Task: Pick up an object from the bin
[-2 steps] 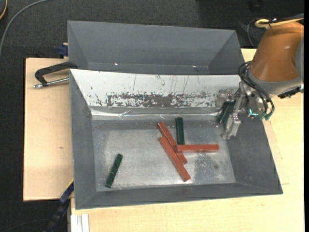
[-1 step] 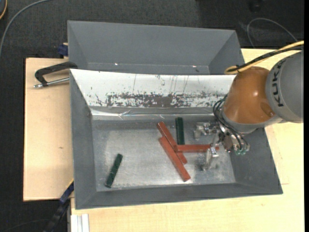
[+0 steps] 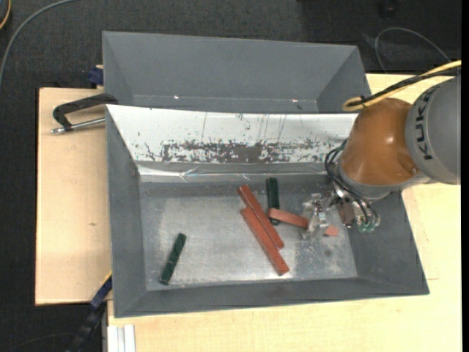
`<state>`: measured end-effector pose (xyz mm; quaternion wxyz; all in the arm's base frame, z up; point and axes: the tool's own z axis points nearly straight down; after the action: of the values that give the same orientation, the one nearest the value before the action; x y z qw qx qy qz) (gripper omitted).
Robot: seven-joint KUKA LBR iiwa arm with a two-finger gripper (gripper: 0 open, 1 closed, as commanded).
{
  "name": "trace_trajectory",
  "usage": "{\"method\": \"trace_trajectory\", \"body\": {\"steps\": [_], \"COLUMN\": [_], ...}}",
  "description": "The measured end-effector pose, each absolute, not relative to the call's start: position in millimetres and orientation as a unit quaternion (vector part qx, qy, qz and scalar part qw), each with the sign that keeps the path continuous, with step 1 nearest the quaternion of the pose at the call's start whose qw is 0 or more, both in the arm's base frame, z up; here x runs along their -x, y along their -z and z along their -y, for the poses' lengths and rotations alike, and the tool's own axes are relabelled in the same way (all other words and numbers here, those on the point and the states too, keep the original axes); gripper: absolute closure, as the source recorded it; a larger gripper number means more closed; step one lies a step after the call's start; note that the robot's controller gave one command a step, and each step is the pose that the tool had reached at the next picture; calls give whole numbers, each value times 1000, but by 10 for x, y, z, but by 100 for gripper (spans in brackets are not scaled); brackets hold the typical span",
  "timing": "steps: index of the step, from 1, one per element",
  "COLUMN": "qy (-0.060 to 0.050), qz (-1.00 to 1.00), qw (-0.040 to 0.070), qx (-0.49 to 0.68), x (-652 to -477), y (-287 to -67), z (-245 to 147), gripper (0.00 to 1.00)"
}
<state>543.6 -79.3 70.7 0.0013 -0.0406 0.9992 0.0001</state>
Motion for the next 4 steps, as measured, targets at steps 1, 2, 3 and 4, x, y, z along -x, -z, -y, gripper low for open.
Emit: {"method": "trace_trajectory", "body": {"steps": [1,2,3,4], "qy": [0,1,0,-2], "qz": [-999,-999,-967,-952], "qw": [3,7,5,-3], "qx": [39,38,254,305], "x": [-5543,-5493,-5223,-5057], "y": [-708,-1996,-2563,-1149], "z": [824,739,-88,-527], "gripper": [100,100,100,100]}}
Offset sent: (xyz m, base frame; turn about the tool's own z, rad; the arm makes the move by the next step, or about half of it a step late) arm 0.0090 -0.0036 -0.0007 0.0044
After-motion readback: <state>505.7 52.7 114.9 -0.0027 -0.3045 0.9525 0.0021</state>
